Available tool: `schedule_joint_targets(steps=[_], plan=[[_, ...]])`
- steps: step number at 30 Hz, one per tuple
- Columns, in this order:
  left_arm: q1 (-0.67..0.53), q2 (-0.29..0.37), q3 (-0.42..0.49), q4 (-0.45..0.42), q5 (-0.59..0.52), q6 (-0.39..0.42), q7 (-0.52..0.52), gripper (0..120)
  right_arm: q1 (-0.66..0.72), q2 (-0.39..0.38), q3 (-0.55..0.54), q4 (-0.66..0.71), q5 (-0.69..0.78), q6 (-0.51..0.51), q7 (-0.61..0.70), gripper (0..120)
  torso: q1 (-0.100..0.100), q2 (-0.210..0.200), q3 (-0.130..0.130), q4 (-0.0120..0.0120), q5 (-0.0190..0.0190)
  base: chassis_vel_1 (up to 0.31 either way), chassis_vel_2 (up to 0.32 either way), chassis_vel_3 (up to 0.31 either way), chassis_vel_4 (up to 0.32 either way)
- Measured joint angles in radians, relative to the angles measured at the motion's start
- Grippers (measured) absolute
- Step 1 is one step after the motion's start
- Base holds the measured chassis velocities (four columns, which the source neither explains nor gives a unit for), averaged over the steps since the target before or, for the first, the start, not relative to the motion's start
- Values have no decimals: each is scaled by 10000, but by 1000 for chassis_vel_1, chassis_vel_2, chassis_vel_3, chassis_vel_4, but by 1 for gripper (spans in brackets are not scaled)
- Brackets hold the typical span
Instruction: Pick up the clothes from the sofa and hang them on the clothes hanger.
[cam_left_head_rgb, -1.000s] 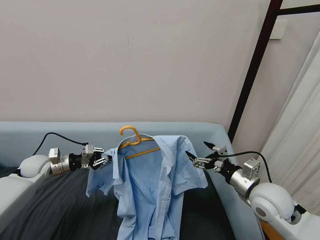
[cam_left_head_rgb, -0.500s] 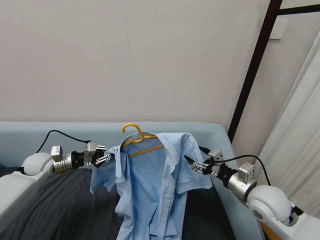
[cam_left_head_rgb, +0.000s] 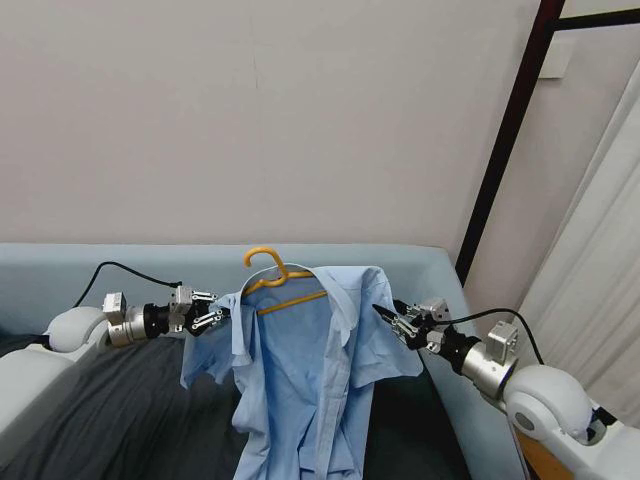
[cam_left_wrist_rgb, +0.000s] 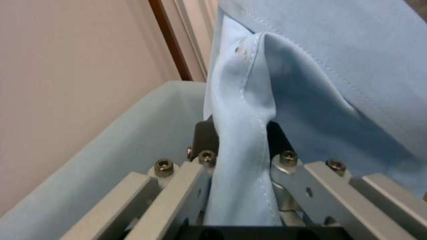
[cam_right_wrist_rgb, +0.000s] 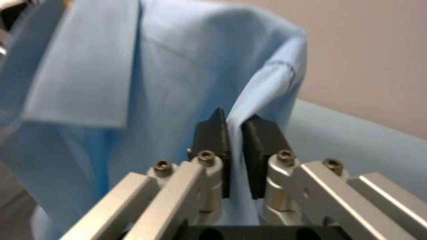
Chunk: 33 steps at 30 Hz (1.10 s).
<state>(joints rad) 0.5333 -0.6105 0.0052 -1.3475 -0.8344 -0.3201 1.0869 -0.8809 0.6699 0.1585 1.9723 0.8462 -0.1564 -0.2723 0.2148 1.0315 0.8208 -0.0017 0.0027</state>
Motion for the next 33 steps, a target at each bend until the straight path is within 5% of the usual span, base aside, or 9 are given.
schedule_joint_targets(steps=[18,33], plan=[[-80,-444,64,282,63,0,315,3,1067,-589,483,-739,2921,333,-3881,0,0,0,0,1,0,0,0,0,0],[-8,-505,59,305,70,18,429,1,1563,-644,298,-1842,2006,680,-3579,0,0,1,0,1,0,0,0,0,0]])
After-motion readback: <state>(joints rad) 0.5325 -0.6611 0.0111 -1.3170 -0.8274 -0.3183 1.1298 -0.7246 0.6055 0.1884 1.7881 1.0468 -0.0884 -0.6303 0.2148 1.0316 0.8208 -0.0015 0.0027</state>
